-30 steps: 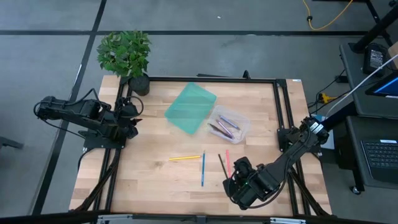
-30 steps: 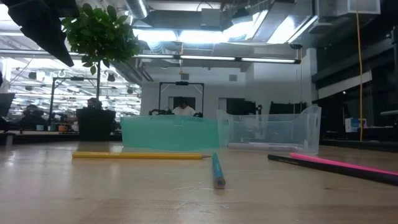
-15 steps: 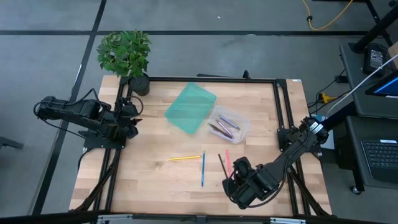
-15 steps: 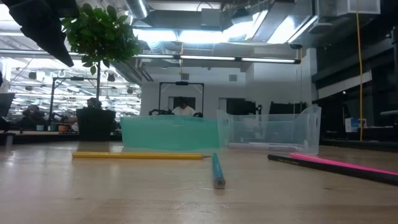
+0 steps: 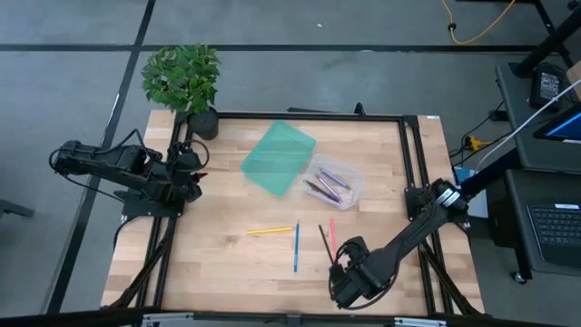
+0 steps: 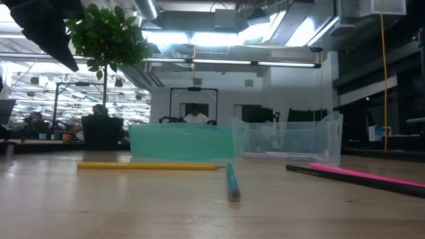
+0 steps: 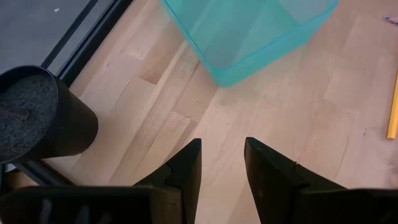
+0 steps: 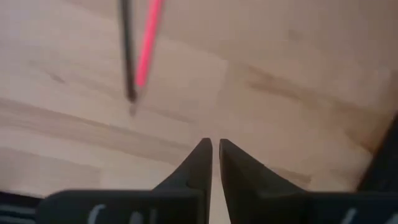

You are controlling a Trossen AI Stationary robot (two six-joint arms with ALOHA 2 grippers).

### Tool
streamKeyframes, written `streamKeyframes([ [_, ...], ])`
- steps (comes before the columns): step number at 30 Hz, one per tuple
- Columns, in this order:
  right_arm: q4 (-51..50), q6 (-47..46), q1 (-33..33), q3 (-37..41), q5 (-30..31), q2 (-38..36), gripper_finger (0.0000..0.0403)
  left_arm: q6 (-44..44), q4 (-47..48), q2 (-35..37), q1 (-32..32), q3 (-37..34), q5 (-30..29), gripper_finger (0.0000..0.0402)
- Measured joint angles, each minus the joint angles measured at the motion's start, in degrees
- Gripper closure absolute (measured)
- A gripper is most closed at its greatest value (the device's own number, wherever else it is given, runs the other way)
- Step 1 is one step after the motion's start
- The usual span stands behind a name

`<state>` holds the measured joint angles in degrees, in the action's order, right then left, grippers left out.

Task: Sort pens & pencils
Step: Put the black pencil into the blue bin

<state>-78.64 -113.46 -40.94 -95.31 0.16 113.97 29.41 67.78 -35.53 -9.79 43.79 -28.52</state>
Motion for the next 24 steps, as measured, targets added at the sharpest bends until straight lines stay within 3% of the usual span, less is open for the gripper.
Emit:
streamKeyframes([
  [3, 1.5, 1.8, 0.1, 0.0, -4.6, 2.3, 0.0361, 0.0, 0.0, 0.0, 0.0, 0.0, -0.1, 0.0286],
  [8, 3.7, 3.2, 0.6, 0.0, -4.4, 3.6, 0.033, 0.1, 0.0, 0.0, 0.0, 0.0, -0.1, 0.0286],
  [15, 6.2, 4.6, 3.4, 0.0, 7.2, 3.7, 0.0273, 0.0, 0.0, 0.0, 0.0, 0.0, -0.1, 0.0286],
  [24, 9.6, 12.1, 10.2, 0.0, 10.4, 5.6, 0.0251, 0.0, 0.6, 0.0, 0.0, 0.0, -0.2, 0.0286],
])
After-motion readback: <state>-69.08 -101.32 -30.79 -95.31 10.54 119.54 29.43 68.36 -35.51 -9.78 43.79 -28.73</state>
